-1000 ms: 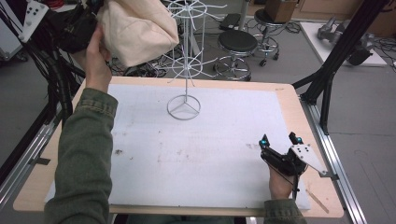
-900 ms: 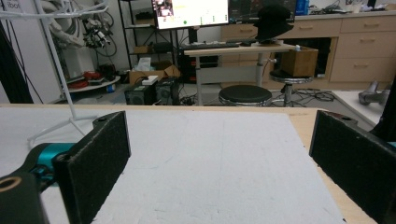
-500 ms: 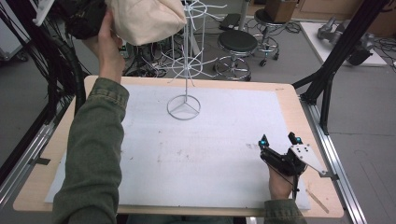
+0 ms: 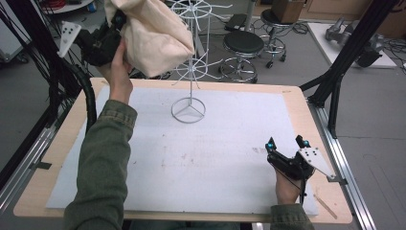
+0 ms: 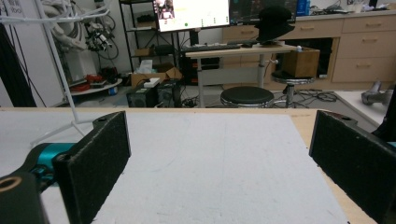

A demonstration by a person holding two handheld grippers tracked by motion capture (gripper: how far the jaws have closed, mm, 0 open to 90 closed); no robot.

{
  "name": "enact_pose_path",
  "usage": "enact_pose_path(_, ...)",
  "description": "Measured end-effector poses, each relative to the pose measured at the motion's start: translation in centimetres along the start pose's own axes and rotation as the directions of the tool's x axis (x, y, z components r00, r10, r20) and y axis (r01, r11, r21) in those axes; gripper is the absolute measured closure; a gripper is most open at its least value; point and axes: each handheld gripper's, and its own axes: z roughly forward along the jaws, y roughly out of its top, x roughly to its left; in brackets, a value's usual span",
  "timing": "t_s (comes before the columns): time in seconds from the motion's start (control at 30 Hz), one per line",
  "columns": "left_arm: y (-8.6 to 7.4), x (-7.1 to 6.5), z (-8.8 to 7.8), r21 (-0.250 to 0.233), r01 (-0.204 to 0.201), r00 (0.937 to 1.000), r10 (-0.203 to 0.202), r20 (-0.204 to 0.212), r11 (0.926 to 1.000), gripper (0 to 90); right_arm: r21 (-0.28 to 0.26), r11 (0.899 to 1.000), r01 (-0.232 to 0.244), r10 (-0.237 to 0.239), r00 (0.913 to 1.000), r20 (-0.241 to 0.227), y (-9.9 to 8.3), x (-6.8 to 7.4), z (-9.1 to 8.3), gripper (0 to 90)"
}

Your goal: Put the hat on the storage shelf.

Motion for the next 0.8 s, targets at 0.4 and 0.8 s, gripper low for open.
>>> enact_pose_path(0.4,-3.0,0.4,-2.2,0.044,-0.008,1.0,0.008,-0.002,0.999,77.5,-0.001,1.0,0.003,-0.003,1.0,-0.003,0.0,0.1,0.0,4.5)
enact_pose_path(0.8,-6.4,0.5,-4.1,0.124,-0.052,0.9985,0.05,0.021,0.9909,76.8,0.002,1.0,0.003,-0.003,1.0,-0.005,0.0,0.1,0.0,4.5)
